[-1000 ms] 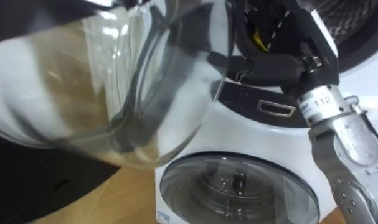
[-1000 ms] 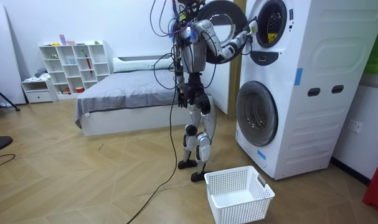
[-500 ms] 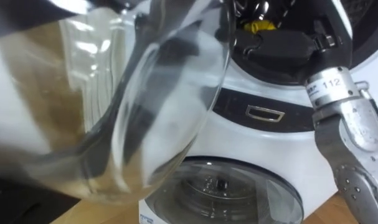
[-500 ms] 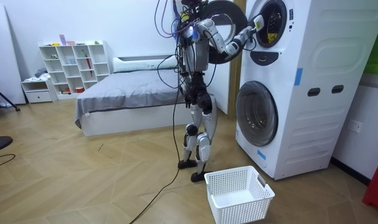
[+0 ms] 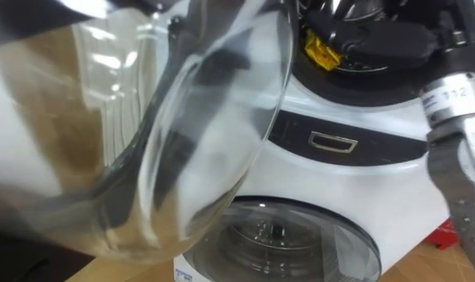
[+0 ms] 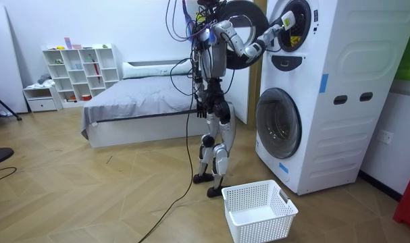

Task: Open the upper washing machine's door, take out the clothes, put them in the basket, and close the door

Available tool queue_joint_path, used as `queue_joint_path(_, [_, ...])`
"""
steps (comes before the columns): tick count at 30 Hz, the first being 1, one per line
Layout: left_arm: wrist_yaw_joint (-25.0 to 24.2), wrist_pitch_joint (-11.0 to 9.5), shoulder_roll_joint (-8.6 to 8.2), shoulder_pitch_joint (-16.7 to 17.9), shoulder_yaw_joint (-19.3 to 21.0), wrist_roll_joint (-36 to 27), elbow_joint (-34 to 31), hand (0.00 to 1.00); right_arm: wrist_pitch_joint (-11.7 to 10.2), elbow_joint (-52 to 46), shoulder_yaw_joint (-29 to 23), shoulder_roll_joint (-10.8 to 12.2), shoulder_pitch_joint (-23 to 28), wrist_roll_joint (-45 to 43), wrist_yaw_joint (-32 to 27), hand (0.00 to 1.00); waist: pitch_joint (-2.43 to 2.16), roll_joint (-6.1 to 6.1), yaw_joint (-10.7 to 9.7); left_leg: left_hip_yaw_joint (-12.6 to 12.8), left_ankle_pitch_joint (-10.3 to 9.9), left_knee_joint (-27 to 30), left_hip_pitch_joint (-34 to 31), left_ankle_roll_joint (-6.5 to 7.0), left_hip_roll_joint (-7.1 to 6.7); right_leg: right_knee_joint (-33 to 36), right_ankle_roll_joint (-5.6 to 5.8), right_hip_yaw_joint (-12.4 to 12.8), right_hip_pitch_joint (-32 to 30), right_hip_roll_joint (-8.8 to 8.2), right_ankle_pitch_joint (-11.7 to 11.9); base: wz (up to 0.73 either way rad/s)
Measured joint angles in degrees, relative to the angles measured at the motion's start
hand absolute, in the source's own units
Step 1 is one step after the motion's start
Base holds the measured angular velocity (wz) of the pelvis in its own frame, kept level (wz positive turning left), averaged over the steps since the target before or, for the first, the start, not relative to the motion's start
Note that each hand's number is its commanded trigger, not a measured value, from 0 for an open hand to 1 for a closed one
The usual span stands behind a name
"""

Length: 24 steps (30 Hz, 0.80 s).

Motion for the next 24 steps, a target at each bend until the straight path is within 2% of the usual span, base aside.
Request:
queue_joint_path(2, [-0.02, 0.2, -0.02, 0.26, -0.01, -0.01, -1.07, 0.0, 0.03, 2.59, -0.44, -0.53, 0.01, -0.08, 0.38, 0.0, -0.04, -0.04, -0.32, -0.1, 0.0, 0.17, 0.34, 0.0, 0.0, -0.05, 0.0, -0.57, 0.52, 0.0, 0.0, 0.1])
queue_joint_path(6, [-0.96, 0.25, 0.08, -0.07, 0.02, -0.05, -2.72, 0.0, 0.07, 8.71, -1.51, -2.97, 0.0, -0.31, 1.38, 0.0, -0.11, -0.11, -0.52, -0.64, -0.01, 0.15, 0.21, 0.0, -0.05, 0.08, 0.0, -1.69, 0.57, -0.16, 0.0, 0.12])
queue_joint_path(13, [-1.42, 1.22, -0.18, -1.24, -0.11, -0.16, -2.89, 0.0, 0.19, 13.06, -1.34, -3.21, -0.1, -3.25, 3.93, 0.0, -0.08, -0.1, -1.1, -1.62, -0.04, -0.33, 0.19, -0.05, 0.08, 0.2, -0.15, -1.98, 0.5, 0.01, 0.18, 0.06])
queue_joint_path(16, [-1.55, 1.54, -0.27, -1.25, -0.12, -0.18, -2.88, 0.0, 1.37, 16.45, -0.83, -3.22, -0.53, -6.06, 5.97, 0.0, -0.13, -0.33, -0.92, -1.78, -0.05, -0.37, 0.15, -0.04, 0.09, 0.35, -0.16, -2.58, 0.42, -0.03, 0.2, 0.04])
queue_joint_path(21, [-1.62, 2.96, -0.23, -0.43, 0.02, 0.47, -2.88, 0.0, 2.32, 21.79, -0.77, -4.71, -2.95, -8.7, 9.56, 0.0, -0.51, -0.91, -0.69, -2.06, -0.05, -0.37, 0.06, -0.04, 0.08, 0.12, -0.17, -3.29, 0.48, -0.13, 0.25, 0.02])
queue_joint_path(24, [-2.18, 3.33, 0.02, -0.07, 0.08, 1.14, -2.89, 0.0, 2.34, 23.94, -0.76, -4.8, -3.86, -9.31, 10.97, 0.0, -0.6, -1.08, -0.3, -2.03, -0.05, -0.25, 0.08, -0.04, 0.05, 0.11, -0.17, -3.37, 0.58, -0.17, 0.25, 0.0])
